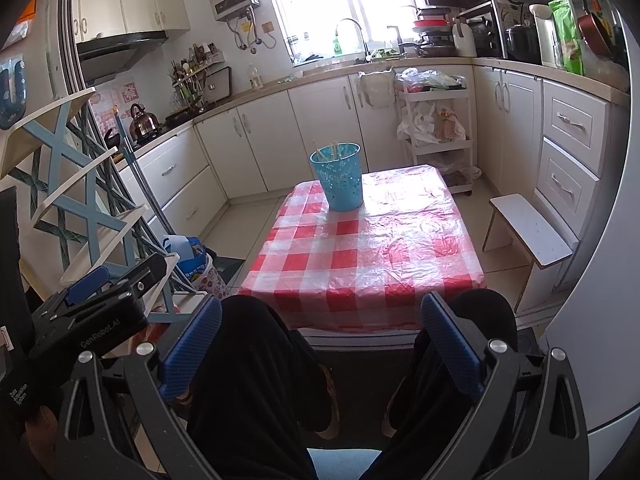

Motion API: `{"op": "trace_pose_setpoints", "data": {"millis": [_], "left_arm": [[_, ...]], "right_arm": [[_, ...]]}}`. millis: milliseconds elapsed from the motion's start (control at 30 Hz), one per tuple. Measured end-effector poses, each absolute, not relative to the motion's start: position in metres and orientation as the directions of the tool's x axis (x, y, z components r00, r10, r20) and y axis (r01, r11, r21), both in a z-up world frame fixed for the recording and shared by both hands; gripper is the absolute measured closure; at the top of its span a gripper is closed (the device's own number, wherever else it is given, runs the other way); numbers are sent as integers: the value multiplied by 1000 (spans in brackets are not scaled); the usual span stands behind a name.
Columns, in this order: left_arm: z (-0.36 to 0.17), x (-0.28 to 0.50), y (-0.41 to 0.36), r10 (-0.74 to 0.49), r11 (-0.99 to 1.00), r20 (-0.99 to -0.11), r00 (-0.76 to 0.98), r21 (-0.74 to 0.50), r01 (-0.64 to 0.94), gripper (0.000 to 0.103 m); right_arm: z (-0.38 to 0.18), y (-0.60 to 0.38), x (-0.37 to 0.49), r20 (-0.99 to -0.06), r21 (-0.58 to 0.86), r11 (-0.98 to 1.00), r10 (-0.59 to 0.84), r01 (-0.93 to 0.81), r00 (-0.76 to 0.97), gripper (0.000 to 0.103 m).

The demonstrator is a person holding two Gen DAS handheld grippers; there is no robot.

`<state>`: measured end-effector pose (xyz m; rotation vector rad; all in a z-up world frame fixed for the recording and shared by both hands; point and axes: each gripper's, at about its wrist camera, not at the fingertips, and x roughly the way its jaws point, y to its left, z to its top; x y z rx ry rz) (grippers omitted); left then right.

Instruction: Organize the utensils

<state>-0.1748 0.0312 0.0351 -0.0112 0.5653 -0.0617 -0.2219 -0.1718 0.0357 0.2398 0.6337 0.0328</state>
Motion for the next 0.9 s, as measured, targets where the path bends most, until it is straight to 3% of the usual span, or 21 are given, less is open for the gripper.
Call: {"op": "trace_pose_setpoints", "data": {"millis": [900], "left_arm": [[35,-175,32,-62,998,-536,842,-26,56,7]], "right_arm": [[34,-171,-221,-590,235,971,110,39,800,7]]}}
